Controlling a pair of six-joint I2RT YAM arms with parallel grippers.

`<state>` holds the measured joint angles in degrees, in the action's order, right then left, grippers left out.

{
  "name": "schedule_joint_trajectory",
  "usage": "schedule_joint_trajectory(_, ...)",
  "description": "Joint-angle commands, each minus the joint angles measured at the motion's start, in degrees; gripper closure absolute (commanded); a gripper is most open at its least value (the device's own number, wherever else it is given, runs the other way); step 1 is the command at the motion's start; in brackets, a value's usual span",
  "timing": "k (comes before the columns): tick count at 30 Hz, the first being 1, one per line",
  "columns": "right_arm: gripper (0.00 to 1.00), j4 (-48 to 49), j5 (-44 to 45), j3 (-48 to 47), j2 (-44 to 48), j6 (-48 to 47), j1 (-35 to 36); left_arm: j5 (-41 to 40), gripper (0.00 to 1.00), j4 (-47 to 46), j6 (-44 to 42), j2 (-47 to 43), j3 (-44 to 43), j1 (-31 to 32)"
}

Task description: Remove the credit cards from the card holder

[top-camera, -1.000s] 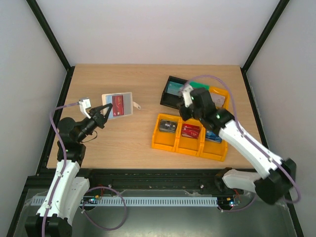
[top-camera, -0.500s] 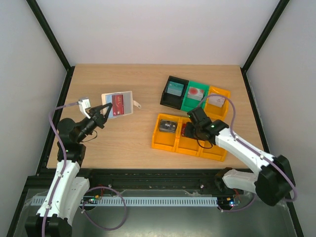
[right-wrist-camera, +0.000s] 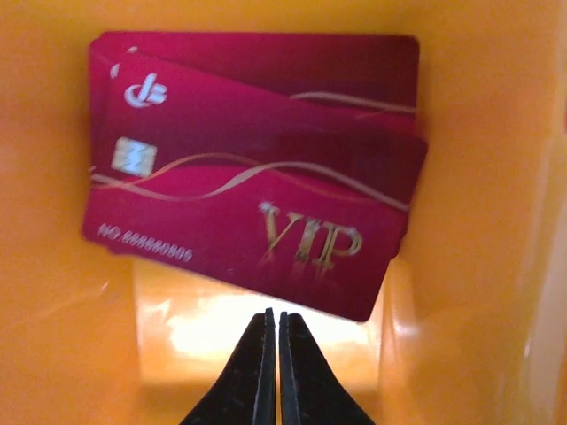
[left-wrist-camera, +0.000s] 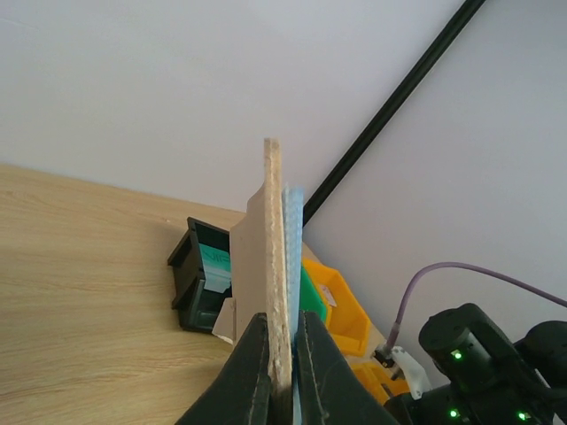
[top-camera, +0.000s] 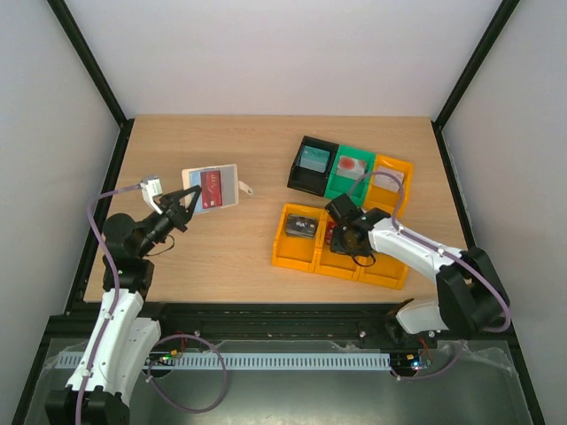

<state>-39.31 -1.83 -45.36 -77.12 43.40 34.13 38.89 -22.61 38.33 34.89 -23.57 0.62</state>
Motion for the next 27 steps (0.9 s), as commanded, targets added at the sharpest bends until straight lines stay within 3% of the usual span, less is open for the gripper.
schedule_joint_trajectory(1, 0.97, -1.62, 6.29, -2.21, -4.0, -2.74, -0.02, -0.55, 0.98, -1.12, -1.32, -0.36, 0.12, -0.01)
schedule_joint_trajectory(13, 0.94, 1.36, 10.68, -7.05, -7.81, -3.23, -0.12, 0.39, 0.98, 0.54, -5.12, -1.2, -0.58, -0.01)
schedule_joint_trajectory(24, 0.94, -0.55, 8.11, -7.88, -3.09, -2.29, -0.12, 0.39, 0.98, 0.62, -5.32, -1.27, -0.32, -0.01)
schedule_joint_trajectory(27, 0.94, -0.58, 5.51, -8.9, -0.68, -6.09, -0.03, 0.83, 0.98, 0.32, -5.2, -1.2, -0.25, -0.01)
